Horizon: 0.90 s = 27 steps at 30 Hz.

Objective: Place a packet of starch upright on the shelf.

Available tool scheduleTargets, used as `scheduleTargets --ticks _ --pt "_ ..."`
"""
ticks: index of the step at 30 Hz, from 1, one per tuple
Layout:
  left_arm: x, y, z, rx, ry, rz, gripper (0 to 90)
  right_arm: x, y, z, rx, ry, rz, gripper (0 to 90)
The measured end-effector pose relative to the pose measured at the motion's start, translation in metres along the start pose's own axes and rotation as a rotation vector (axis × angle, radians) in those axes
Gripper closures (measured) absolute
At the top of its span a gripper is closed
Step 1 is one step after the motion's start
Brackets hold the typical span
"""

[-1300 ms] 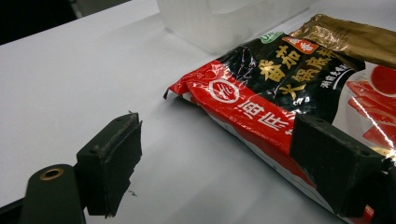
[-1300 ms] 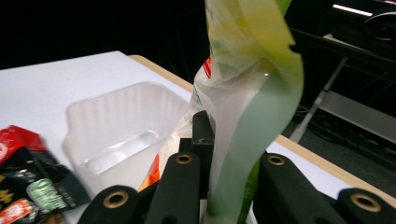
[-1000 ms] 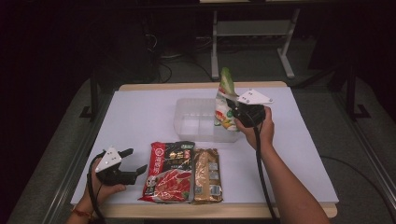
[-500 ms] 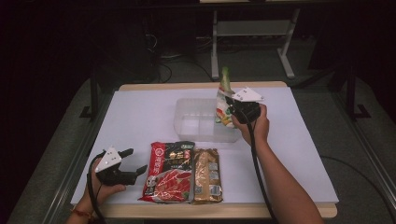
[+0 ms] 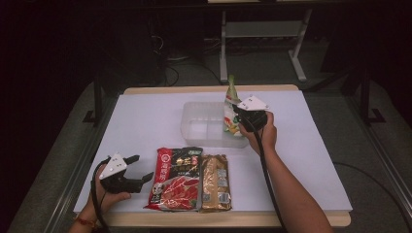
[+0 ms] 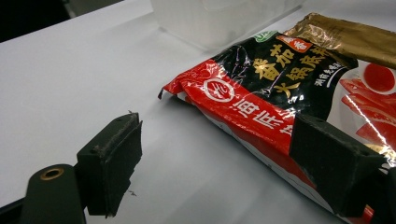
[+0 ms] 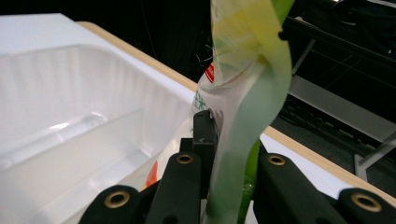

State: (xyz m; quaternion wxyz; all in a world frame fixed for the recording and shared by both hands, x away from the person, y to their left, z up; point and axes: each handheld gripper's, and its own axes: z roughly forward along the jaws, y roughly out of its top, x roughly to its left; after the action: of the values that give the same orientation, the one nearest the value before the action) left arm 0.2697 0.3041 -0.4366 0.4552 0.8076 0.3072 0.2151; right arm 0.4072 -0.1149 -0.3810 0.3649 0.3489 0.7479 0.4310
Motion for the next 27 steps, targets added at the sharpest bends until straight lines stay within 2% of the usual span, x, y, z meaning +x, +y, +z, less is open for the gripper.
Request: scheduleTargets --ticks 5,11,15,27 --pt "0.0 0.0 0.0 0.002 -0.002 0.001 16.6 0.001 -0.006 0.0 -0.006 0.012 0.015 82.1" --pt "0.0 0.0 0.0 0.0 -0.002 0.0 16.5 0.004 -0.01 -0.005 -0.007 0.027 0.002 81.9" --pt "-0.001 0.0 0.0 -0.002 -0.002 0.0 16.6 0.004 -0.012 -0.007 -0.007 0.033 0.019 81.7" --pt "-0.001 0.0 0.0 0.004 -0.007 0.007 16.6 0.004 -0.017 -0.015 -0.004 0.06 0.016 78.3"
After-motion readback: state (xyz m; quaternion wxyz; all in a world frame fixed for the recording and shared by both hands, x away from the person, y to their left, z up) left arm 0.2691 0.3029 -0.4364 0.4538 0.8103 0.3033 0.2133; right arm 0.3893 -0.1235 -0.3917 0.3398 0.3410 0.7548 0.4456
